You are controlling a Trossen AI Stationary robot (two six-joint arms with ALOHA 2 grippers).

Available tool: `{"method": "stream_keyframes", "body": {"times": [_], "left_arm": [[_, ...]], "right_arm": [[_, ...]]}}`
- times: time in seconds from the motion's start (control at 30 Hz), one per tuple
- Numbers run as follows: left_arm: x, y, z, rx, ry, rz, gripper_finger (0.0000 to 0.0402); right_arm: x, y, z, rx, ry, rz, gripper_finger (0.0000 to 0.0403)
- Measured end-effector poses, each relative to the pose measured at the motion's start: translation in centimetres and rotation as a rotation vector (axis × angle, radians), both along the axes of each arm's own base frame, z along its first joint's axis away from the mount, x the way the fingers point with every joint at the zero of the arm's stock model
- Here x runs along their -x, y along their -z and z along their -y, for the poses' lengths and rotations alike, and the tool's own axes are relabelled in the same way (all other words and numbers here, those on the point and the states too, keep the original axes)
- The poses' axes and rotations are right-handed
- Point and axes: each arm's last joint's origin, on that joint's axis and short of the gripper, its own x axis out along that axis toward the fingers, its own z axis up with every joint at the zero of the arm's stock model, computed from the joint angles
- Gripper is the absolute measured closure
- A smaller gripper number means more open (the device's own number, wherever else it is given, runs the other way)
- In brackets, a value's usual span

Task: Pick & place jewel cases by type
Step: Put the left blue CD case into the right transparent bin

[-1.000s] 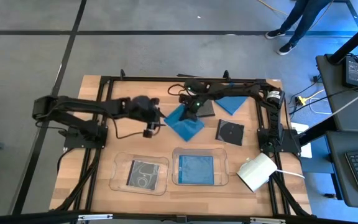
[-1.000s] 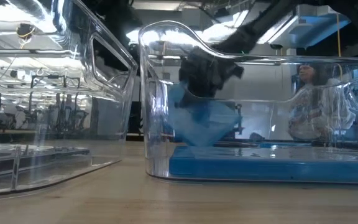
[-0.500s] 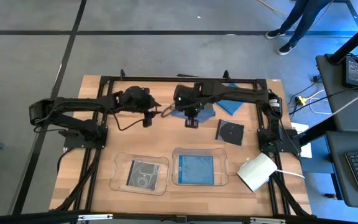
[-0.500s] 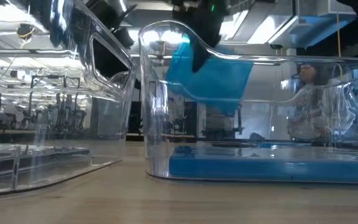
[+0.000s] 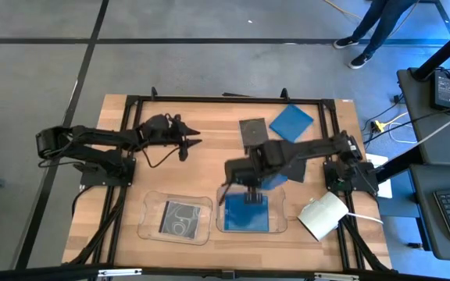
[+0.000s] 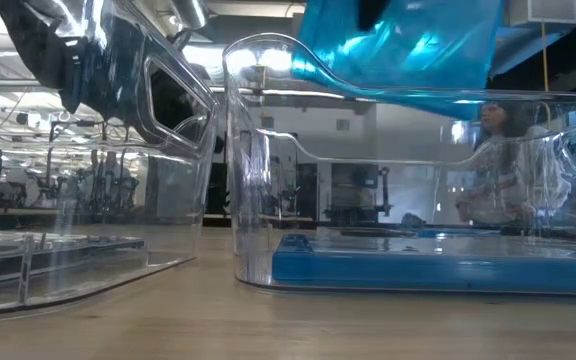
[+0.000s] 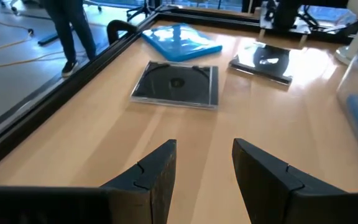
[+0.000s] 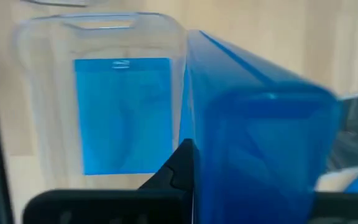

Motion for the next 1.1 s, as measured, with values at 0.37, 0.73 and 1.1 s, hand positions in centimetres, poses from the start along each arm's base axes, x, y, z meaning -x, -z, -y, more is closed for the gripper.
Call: {"method": "stream_keyframes", "body": {"times": [0.37,0.73,1.1], "left_arm": [[-0.2,-0.1,0.5,-0.019,0.032,0.001,0.0247],[-0.2,0.0,0.5,-0.019,0.032,0.0,0.0247],[-0.2,0.0,0.5,-0.02,0.029,-0.001,0.0247]], "right_arm": [[-0.5,4.2,-2.7,-0.04,0.001,-0.005,0.0384],[-0.6,9.7,-2.6,0.02,-0.12,-0.036,0.0384],[-0.9,11.0,-2.7,0.023,-0.149,-0.006,0.0383]]}}
